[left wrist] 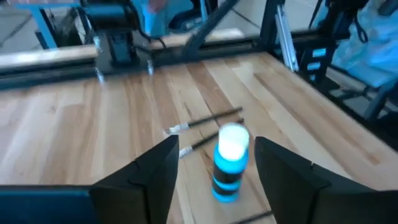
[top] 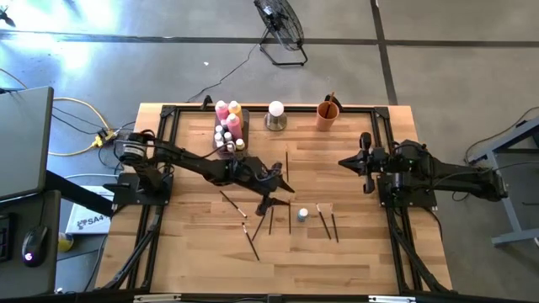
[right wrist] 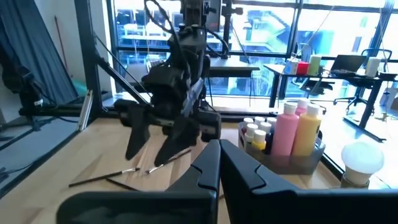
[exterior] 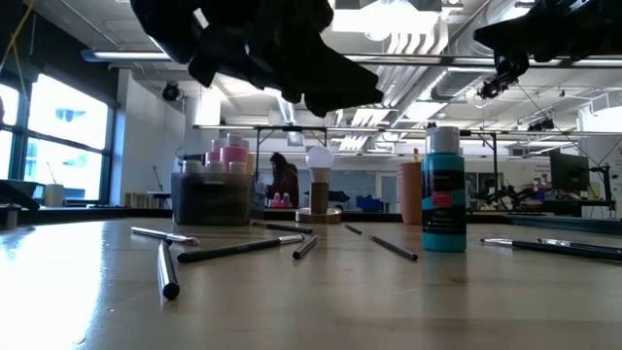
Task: Pick & Place Paint Supplies
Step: Put the small blue paint bottle into the gray bin
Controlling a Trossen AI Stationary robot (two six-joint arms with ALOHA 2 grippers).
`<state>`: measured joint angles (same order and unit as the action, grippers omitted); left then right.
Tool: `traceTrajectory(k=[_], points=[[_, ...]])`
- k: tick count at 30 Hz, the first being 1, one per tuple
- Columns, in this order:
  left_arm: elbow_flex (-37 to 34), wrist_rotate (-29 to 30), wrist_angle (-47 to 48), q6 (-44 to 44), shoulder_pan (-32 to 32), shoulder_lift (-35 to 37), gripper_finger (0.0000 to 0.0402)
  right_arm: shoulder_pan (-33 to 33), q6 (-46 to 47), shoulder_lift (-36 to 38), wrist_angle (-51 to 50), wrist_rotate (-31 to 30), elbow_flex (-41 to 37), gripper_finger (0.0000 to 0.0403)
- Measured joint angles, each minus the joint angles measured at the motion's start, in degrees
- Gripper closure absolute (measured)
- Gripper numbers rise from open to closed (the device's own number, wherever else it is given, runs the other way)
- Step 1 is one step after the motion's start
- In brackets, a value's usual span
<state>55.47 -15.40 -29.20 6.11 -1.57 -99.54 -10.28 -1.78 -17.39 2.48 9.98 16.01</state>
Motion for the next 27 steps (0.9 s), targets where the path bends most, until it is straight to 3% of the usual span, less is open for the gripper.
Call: traceTrajectory(k=[4, 8, 19, 27], points=[[1.2, 0.8, -5.7, 0.2, -0.4, -5.0, 0.0184, 0.0, 0.0, 0.0, -0.1, 0.0, 0.0, 0.0401], [3.8, -0.7, -5.2, -0.3, -0.3, -9.7, 0.0178, 0.0, 0.0, 0.2, -0.1, -1.0, 0.0, 0.0401], [8.2, -9.9, -4.8, -1.9, -0.8, -13.2, 0.0177, 0.0, -1.3, 0.7, -0.7, -1.2, 0.0, 0.0401], [11.7, -9.0, -1.9, -1.9, -1.5, -16.5, 0.0177, 0.0, -1.2, 0.7, -0.6, -1.1, 0.0, 0.0401]])
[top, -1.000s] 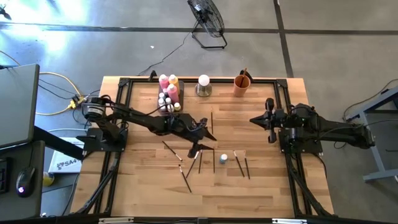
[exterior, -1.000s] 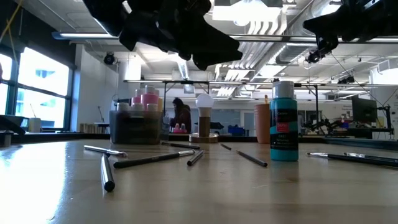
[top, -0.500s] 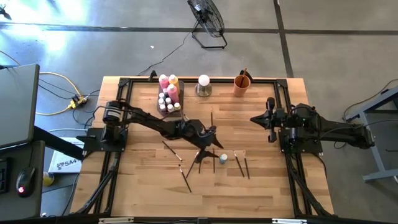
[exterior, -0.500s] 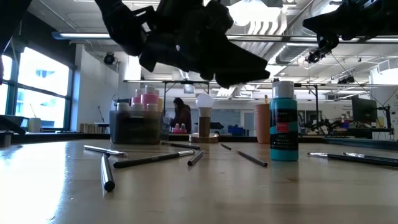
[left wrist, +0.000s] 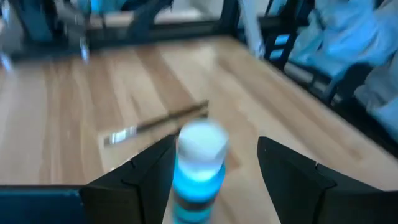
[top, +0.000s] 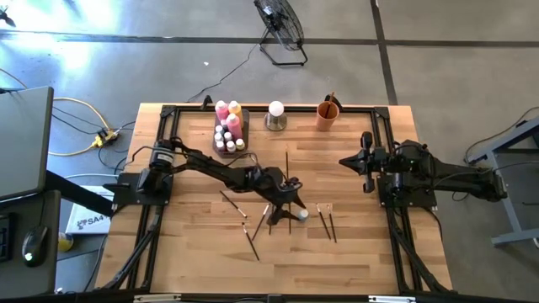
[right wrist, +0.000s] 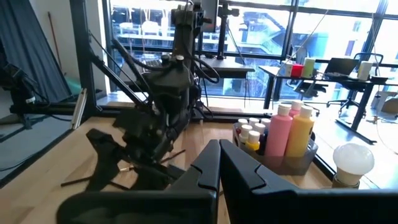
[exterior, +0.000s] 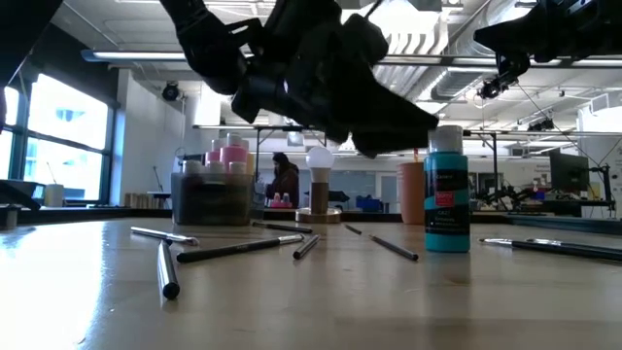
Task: Pick & Place Paint Supplies
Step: Put the small blue paint bottle into the gray bin
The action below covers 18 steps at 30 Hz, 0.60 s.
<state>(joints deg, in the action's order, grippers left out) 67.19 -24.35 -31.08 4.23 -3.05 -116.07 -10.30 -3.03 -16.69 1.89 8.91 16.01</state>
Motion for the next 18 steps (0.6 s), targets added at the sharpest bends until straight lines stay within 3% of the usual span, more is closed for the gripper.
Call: traceTrajectory(k=[18], points=[[0.8, 1.4, -2.0, 0.1, 0.0, -1.1, 0.0177, 0.0, 0.2, 0.0, 0.0, 0.0, 0.0, 0.0401]])
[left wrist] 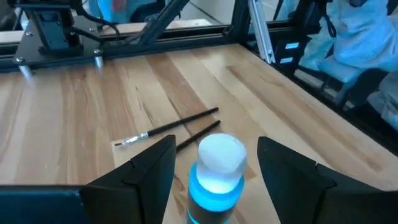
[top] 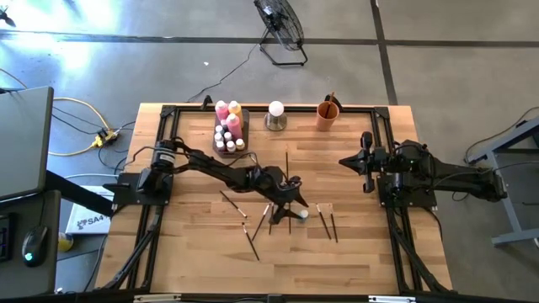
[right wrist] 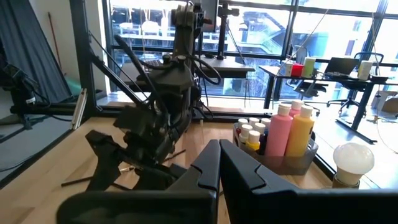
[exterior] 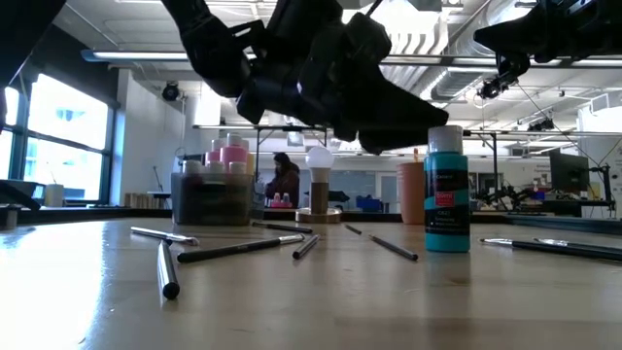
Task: Pick & Place Paint Supplies
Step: Put the small blue paint bottle into the gray bin
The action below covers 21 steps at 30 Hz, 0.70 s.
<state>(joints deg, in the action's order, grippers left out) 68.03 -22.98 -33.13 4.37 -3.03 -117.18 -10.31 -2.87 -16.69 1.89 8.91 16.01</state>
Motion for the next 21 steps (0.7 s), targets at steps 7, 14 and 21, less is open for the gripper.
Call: traceTrajectory(k=[7, 14, 21], points=[[0.0, 0.0, -0.8, -0.1, 0.0, -0.2, 0.0177, 0.0, 0.0, 0.0, 0.0, 0.0, 0.0, 0.0401], [0.0, 0.1, -1.0, -0.1, -0.1, -0.2, 0.0177, 0.0, 0.0, 0.0, 0.0, -0.4, 0.0, 0.0401], [0.0, 4.2, -1.0, 0.2, -2.1, -0.2, 0.0177, 0.0, 0.0, 0.0, 0.0, -1.5, 0.0, 0.0401]])
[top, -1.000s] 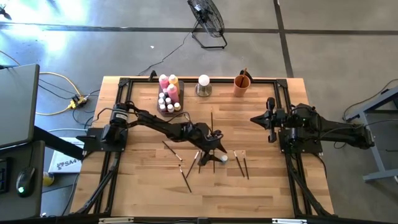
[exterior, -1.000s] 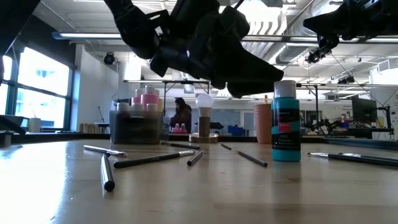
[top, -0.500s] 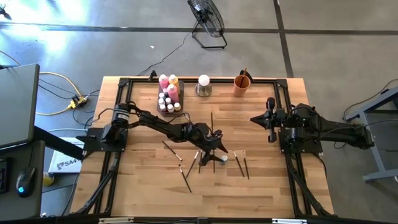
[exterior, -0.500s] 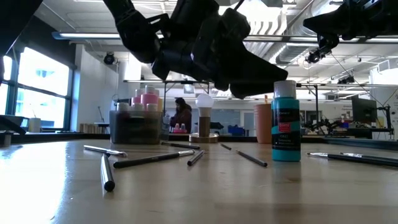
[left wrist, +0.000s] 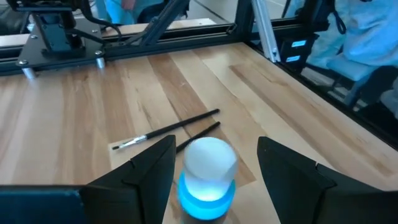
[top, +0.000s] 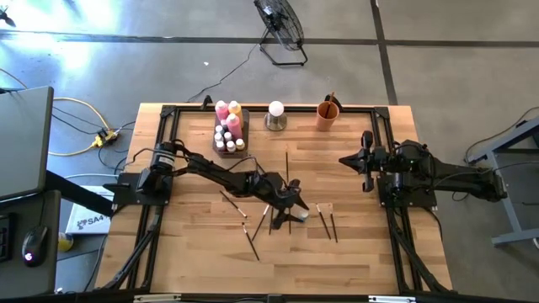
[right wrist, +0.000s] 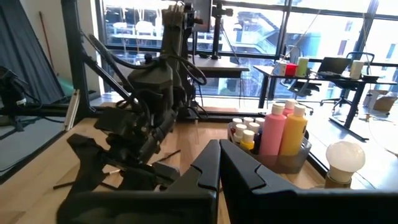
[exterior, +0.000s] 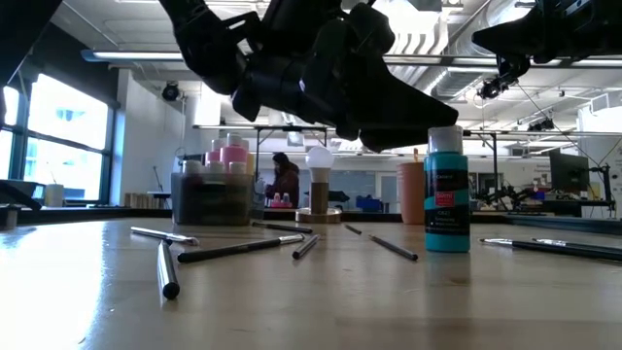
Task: Pick & Place Paint Supplies
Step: Put the small blue paint bottle into the gray bin
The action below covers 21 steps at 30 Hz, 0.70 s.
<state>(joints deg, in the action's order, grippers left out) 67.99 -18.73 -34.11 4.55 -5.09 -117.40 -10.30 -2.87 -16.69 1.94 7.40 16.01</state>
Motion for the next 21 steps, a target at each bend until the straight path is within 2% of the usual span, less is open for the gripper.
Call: traceTrajectory(k=[7, 21], points=[[0.0, 4.3, 0.0, 0.8, -0.2, 0.0, 0.0177, 0.0, 0.0, 0.0, 0.0, 0.0, 0.0, 0.0401], [0.0, 4.5, 1.2, -1.1, -0.2, 0.0, 0.0177, 0.0, -0.2, 0.0, 0.0, 0.0, 0.0, 0.0401]])
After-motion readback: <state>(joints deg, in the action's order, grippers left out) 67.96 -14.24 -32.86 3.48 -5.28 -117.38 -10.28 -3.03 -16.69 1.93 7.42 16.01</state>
